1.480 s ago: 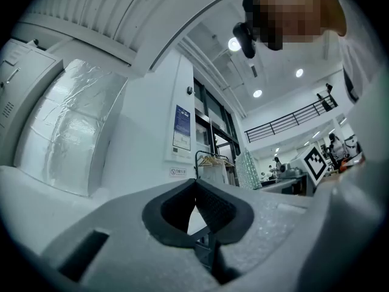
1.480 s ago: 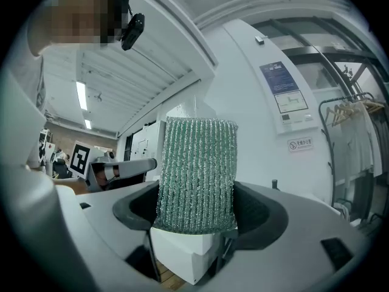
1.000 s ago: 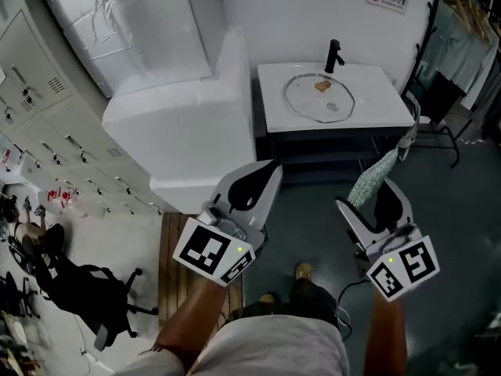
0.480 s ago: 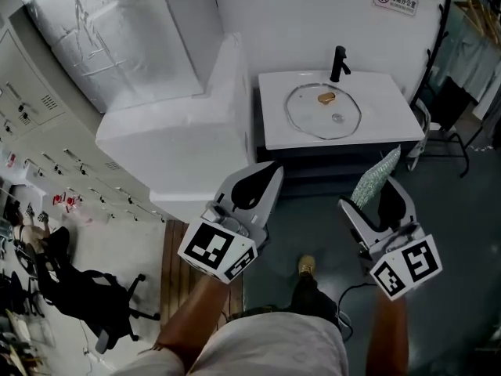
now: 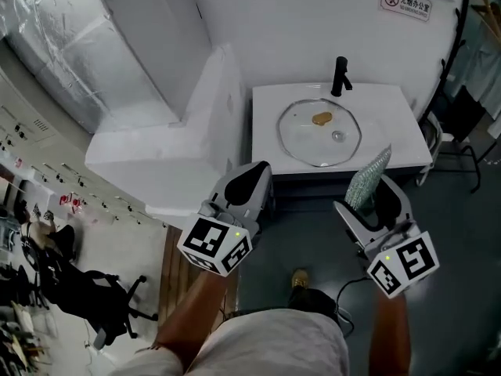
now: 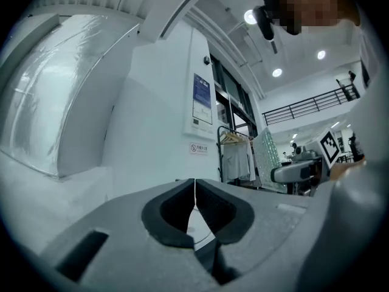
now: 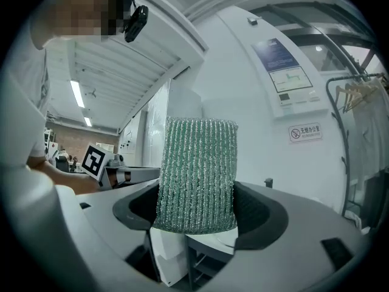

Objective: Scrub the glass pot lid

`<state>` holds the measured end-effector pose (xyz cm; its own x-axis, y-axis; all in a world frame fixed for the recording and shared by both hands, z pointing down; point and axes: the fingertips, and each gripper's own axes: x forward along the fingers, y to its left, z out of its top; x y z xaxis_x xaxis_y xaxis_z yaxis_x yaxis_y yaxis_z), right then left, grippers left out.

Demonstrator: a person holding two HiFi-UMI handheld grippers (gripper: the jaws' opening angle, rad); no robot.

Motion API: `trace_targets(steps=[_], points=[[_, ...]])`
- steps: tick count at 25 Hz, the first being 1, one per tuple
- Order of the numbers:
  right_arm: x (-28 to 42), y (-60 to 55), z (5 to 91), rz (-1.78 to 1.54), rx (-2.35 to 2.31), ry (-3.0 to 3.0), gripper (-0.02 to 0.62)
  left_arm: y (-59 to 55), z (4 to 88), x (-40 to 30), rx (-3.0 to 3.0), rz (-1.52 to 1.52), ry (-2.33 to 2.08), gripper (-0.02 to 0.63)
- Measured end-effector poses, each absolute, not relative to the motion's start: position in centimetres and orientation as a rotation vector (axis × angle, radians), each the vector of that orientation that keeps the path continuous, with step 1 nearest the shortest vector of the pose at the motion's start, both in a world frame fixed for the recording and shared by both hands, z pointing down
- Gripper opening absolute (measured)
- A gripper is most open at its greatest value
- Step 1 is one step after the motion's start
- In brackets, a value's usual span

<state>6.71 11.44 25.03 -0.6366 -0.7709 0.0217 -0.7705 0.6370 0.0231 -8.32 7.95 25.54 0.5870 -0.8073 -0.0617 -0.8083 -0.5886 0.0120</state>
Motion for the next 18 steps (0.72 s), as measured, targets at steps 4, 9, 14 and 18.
trace_targets(steps=[4, 9, 14, 18], points=[[8.7, 7.8, 25.1, -0.008, 1.28, -2.838, 0.348, 3.6, 26.9, -7.3, -2.801, 0.047, 1.517, 0.018], [10.5, 3.9, 25.6, 0.0, 1.218, -2.85, 0.348, -1.3, 29.3, -6.3, -2.835, -0.004, 1.639, 0.018], [11.7, 0.8, 26.3, 0.019, 1.172, -2.844, 0.348, -4.7, 31.6, -5.8, -2.86, -0.067, 1.737, 0.03], [12.0, -1.1, 27.1, 0.035, 1.145, -2.831, 0.348, -6.9, 34.1, -5.6, -2.899, -0.149, 1.801, 0.103]])
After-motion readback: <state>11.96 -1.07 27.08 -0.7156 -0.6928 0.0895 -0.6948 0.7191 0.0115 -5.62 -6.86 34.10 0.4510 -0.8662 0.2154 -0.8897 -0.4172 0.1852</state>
